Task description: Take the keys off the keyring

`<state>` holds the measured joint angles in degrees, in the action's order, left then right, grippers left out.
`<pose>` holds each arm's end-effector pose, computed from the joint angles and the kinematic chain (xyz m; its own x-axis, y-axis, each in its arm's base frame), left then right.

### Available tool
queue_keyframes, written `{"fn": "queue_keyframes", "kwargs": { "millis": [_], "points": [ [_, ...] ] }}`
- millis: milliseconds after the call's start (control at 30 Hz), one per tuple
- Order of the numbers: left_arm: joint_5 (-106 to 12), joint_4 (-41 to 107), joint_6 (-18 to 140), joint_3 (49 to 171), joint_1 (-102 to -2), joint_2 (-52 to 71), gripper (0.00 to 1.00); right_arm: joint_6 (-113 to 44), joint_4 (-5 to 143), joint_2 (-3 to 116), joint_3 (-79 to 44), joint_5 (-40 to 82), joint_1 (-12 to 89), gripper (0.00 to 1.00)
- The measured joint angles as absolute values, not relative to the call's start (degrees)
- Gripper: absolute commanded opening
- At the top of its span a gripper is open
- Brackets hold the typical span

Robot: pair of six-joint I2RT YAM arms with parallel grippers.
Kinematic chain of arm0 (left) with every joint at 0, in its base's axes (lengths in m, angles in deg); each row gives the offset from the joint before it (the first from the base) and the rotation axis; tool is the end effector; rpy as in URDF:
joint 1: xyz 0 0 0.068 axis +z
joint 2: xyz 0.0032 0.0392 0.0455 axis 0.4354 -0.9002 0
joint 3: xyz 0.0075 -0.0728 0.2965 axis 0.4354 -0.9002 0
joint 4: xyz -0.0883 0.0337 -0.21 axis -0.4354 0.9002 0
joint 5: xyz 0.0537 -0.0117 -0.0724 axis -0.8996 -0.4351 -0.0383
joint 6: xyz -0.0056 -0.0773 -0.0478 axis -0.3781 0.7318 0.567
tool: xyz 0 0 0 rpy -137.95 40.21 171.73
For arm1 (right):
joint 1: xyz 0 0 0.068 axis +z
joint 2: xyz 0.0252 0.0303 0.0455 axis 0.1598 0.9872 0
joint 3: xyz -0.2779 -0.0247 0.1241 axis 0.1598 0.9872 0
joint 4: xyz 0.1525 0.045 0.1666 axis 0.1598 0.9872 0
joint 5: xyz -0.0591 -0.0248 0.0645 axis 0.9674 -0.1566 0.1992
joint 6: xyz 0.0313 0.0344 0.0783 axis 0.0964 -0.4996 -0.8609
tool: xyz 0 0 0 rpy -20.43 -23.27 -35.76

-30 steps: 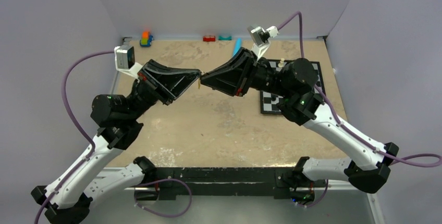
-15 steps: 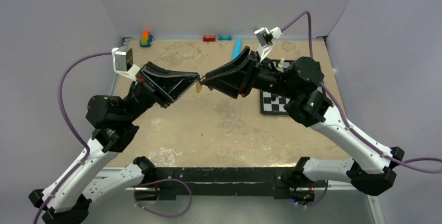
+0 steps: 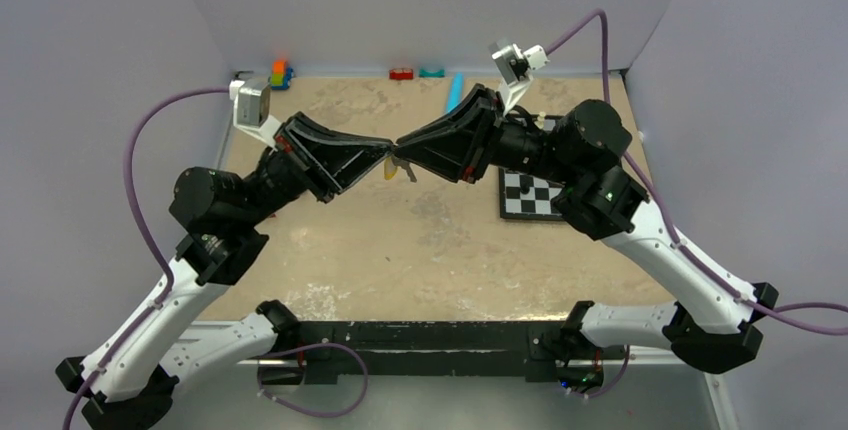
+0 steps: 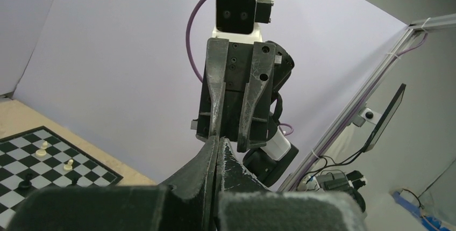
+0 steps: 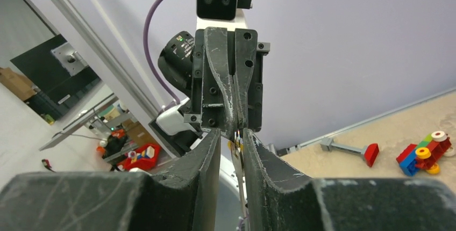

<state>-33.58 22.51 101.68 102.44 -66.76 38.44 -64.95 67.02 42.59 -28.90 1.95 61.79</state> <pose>0.0766 -0.1067 0.5283 -0.4442 -0.5925 -0.6720 0.8205 0.0321 -0.5707 0.1053 0.1978 0.5679 -0.4094 0.3520 -0.8417 -0.8995 -0.0017 0.4368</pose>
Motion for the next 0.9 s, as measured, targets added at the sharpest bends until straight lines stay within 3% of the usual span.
{"fn": "queue_keyframes", "kwargs": {
  "millis": [167, 400, 767, 900],
  "points": [
    [-33.6, 22.5, 101.7, 102.4, -66.8, 38.2, 0.0, -64.7, 67.5, 42.8, -28.9, 1.9, 61.8, 0.35],
    [-33.6, 22.4, 101.7, 103.4, -66.8, 37.9, 0.0, -64.2, 68.0, 42.4, -28.5, 1.9, 61.8, 0.34],
    [-33.7, 22.4, 101.7, 104.0, -66.8, 37.9, 0.0, -63.8, 68.1, 41.4, -27.9, 2.0, 61.8, 0.13],
    [-33.8, 22.4, 101.7, 104.0, -66.8, 37.9, 0.0, -63.8, 68.0, 41.4, -27.8, 2.0, 61.8, 0.1]
  ]
}}
